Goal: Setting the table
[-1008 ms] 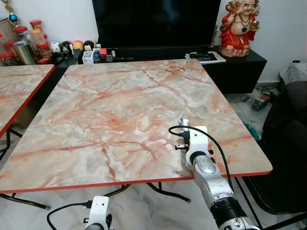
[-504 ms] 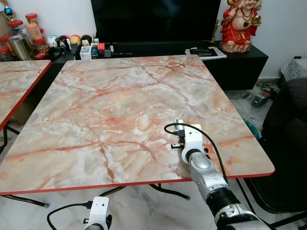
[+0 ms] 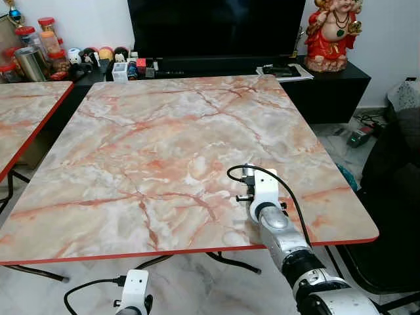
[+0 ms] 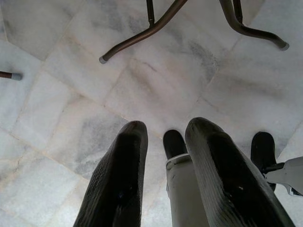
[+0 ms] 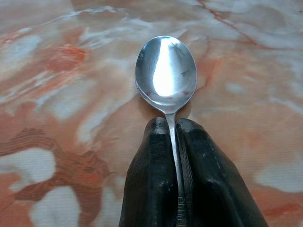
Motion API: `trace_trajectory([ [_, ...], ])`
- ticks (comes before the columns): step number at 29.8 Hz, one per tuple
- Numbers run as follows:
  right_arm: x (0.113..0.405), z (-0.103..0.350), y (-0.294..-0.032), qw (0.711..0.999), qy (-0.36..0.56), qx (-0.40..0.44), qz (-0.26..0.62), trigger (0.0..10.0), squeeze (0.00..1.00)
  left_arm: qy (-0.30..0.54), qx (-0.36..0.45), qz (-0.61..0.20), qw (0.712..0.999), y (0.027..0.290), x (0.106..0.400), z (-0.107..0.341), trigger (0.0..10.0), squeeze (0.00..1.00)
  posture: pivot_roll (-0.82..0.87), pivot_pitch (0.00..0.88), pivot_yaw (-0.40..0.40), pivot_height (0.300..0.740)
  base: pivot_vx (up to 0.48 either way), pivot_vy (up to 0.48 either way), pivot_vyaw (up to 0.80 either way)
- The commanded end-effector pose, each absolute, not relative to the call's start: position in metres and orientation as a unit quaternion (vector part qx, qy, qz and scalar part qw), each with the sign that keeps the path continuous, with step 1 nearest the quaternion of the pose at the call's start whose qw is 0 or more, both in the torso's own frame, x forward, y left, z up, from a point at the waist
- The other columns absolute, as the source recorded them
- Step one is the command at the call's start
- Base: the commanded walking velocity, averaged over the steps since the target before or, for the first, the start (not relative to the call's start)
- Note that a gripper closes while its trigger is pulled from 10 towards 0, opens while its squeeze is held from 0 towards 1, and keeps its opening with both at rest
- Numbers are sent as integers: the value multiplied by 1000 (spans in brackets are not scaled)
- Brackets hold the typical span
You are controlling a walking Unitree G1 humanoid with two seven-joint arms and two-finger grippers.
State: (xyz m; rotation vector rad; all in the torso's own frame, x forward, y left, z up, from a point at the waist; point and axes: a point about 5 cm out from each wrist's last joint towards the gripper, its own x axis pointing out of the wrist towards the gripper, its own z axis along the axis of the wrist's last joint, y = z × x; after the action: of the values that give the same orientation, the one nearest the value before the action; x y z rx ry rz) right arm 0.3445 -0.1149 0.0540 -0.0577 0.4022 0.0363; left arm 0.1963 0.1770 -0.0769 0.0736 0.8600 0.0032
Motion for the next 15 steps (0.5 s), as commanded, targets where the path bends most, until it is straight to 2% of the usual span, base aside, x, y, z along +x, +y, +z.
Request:
trace_trajectory([
  [1, 346, 54, -116, 979, 203, -28, 14, 10000, 0, 422, 42, 2, 906, 180, 196, -77, 10000, 0, -38, 0, 8, 740, 0, 0, 0],
  [10, 345, 53, -116, 978, 204, -26, 13, 10000, 0, 424, 43, 1, 905, 181, 196, -77, 10000, 0, -39, 0, 8, 740, 0, 0, 0],
  [12, 346, 53, -114, 979, 203, -25, 15, 10000, 188, 424, 43, 1, 905, 181, 196, -77, 10000, 0, -39, 0, 8, 740, 0, 0, 0],
  [13, 346, 53, -114, 979, 202, -25, 16, 10000, 231, 423, 43, 1, 905, 180, 196, -77, 10000, 0, -39, 0, 8, 740, 0, 0, 0],
  [15, 347, 55, -112, 979, 200, -27, 20, 10000, 816, 423, 43, 1, 905, 180, 196, -77, 10000, 0, -37, 0, 5, 740, 0, 0, 0],
])
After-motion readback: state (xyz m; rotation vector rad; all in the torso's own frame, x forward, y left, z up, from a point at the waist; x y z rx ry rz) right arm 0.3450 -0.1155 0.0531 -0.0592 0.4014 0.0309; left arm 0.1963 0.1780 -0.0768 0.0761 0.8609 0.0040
